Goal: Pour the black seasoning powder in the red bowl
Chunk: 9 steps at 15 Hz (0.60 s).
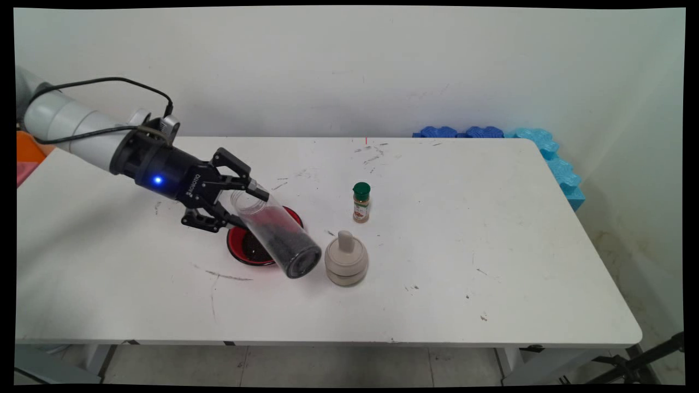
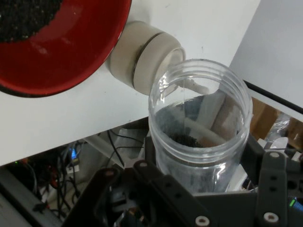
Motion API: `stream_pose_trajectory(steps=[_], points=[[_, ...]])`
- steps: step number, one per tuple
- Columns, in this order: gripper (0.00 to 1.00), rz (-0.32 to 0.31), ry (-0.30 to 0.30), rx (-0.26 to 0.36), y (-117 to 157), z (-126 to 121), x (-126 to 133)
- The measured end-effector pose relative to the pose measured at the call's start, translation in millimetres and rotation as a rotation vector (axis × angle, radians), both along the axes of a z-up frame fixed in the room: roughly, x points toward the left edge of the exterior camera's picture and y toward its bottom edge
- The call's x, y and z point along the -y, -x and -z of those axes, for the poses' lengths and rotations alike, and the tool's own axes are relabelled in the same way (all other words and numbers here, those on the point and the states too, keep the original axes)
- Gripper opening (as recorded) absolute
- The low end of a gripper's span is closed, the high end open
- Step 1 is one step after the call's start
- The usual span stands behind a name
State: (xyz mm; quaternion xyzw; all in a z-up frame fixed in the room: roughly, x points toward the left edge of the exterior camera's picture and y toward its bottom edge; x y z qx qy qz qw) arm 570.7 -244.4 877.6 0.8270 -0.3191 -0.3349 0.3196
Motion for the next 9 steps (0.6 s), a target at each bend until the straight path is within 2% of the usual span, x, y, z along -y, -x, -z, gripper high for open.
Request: stream_pose_trajectory(steps=[9], points=[[0.00,-0.055,-0.060,-0.061,-0.6,7.2,7.8]])
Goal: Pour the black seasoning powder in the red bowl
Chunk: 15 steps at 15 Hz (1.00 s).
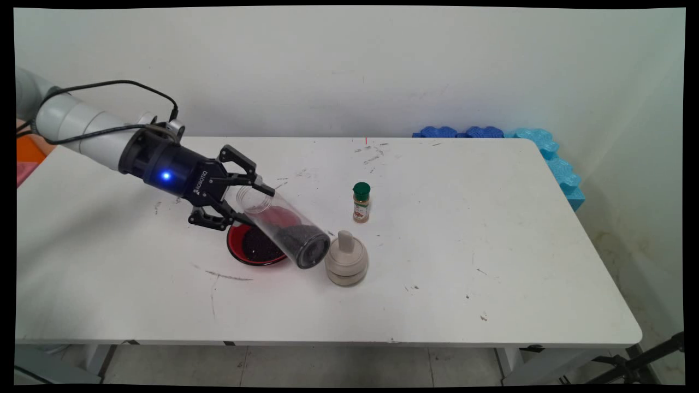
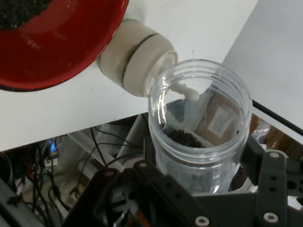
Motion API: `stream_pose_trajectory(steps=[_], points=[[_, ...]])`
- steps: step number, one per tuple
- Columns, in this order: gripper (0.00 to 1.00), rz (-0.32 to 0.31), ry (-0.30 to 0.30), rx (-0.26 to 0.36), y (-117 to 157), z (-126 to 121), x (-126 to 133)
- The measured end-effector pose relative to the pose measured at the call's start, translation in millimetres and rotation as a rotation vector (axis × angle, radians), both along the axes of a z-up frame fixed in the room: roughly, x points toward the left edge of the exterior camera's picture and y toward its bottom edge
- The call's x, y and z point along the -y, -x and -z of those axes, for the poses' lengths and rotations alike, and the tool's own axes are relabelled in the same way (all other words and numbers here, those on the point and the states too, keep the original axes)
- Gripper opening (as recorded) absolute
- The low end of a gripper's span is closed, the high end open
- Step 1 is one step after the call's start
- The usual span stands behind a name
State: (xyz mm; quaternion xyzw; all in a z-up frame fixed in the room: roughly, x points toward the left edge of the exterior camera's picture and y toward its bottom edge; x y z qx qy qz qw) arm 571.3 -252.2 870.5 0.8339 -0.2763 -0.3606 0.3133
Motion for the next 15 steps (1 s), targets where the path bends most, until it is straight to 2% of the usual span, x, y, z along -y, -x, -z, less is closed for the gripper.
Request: stream_pose_trajectory(steps=[15], points=[[0.00,-0.099,-0.115,-0.116,-2.7,9.0,-0.5]])
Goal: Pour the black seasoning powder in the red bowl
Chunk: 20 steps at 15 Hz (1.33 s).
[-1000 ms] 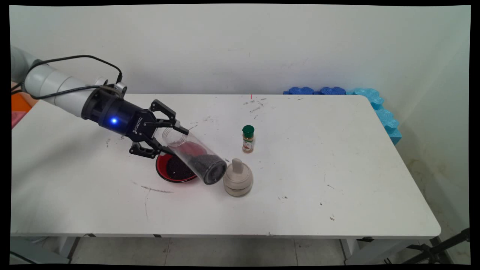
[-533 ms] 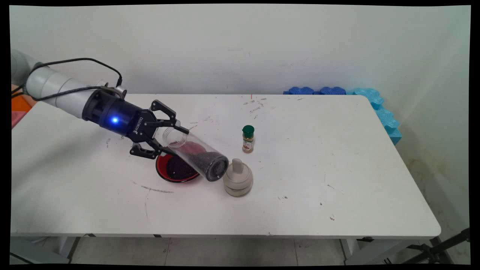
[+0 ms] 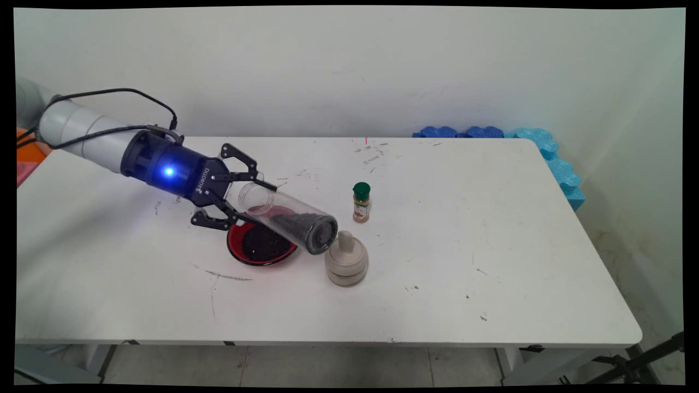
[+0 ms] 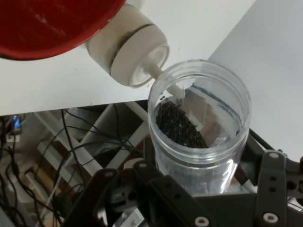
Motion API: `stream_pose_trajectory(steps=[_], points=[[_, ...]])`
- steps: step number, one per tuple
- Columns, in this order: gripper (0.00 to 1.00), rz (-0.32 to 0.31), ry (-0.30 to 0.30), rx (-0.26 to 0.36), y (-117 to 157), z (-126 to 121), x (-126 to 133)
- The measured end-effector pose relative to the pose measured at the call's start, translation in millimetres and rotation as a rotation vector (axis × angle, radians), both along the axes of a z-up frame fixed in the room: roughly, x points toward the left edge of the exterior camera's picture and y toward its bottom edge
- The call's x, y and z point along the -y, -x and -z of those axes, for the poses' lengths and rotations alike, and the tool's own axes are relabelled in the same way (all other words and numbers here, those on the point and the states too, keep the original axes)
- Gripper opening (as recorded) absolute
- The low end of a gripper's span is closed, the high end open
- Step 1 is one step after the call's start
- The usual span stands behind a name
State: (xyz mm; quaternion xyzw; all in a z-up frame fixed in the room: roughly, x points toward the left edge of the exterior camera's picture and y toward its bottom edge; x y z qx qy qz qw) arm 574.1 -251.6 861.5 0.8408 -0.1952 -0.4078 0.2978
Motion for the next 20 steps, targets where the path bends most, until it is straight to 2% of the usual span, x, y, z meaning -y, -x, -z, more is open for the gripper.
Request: stream_pose_trajectory(steps=[11,20], points=[[0.00,-0.056,-0.052,-0.072,-5.7,3.8,-1.7],[0.00,-0.069,-0.062,-0.110,-9.9,1.8,-4.5]])
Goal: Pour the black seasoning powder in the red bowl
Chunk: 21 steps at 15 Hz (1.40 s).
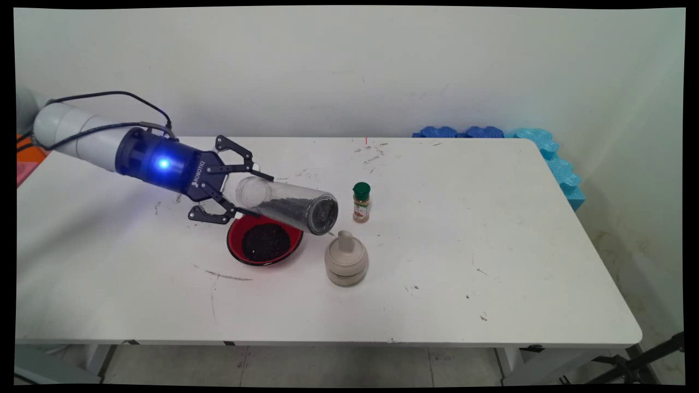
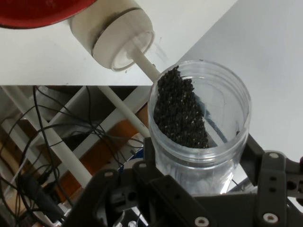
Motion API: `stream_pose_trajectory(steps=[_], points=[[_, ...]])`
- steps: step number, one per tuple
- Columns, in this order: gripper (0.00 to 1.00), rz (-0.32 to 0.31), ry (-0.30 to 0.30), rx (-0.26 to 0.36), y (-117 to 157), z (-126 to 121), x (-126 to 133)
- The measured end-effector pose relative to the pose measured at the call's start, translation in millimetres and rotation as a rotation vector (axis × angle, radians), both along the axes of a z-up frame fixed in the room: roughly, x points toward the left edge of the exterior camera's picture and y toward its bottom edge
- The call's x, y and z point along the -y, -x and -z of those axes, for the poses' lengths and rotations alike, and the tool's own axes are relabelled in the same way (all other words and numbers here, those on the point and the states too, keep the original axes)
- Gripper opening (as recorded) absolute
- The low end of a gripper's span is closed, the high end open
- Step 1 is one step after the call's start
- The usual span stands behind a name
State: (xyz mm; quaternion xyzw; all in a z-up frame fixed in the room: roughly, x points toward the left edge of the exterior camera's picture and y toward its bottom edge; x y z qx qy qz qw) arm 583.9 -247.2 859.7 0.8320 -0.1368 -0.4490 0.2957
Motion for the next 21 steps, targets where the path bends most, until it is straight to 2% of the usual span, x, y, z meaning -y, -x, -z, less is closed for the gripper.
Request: stream_pose_trajectory(steps=[21], points=[[0.00,-0.068,-0.061,-0.102,2.0,-2.8,-5.5]])
